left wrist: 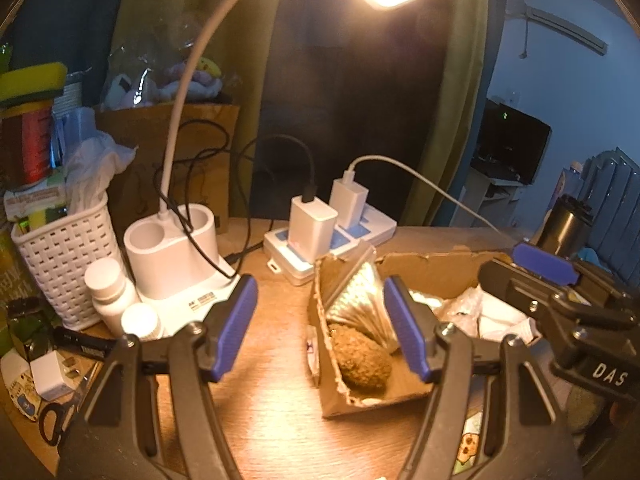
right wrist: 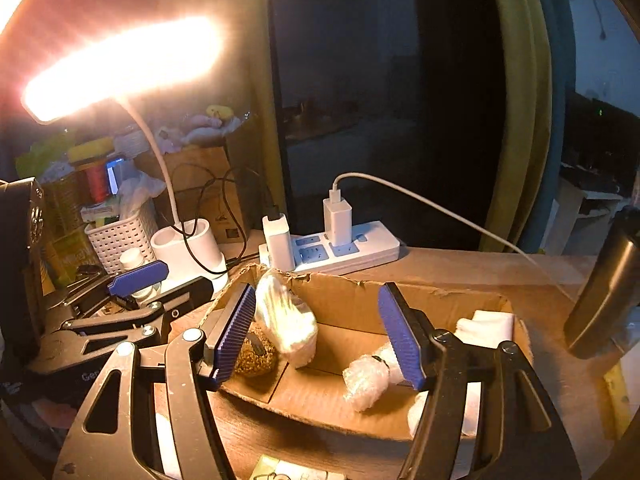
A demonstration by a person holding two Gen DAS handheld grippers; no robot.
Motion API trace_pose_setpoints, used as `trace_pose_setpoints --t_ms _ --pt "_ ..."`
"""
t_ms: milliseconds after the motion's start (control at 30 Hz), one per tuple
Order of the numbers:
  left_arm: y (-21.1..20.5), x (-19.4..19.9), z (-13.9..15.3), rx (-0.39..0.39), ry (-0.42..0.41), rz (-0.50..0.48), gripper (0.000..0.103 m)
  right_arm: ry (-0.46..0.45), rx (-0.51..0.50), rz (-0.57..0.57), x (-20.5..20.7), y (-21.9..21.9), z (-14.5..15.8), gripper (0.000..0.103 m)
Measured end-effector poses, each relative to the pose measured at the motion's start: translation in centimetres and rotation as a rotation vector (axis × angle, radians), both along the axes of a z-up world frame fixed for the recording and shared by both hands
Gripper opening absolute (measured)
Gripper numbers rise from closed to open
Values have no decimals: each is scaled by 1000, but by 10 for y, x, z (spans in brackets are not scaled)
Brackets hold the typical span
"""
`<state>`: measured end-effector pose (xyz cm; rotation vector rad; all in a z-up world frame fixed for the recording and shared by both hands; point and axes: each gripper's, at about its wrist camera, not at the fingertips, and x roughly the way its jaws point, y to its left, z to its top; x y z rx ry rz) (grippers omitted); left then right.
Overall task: Organize soft objects
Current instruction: 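Withdraw both open grippers from the box toward the remaining items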
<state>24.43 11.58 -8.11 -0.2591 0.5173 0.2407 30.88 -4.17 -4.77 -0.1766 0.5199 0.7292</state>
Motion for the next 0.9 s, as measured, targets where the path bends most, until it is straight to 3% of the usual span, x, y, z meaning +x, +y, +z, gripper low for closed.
trace_pose_setpoints --t_ms 900 --pt "-37 -65 44 48 -112 -71 69 -123 33 -71 -74 -57 42 68"
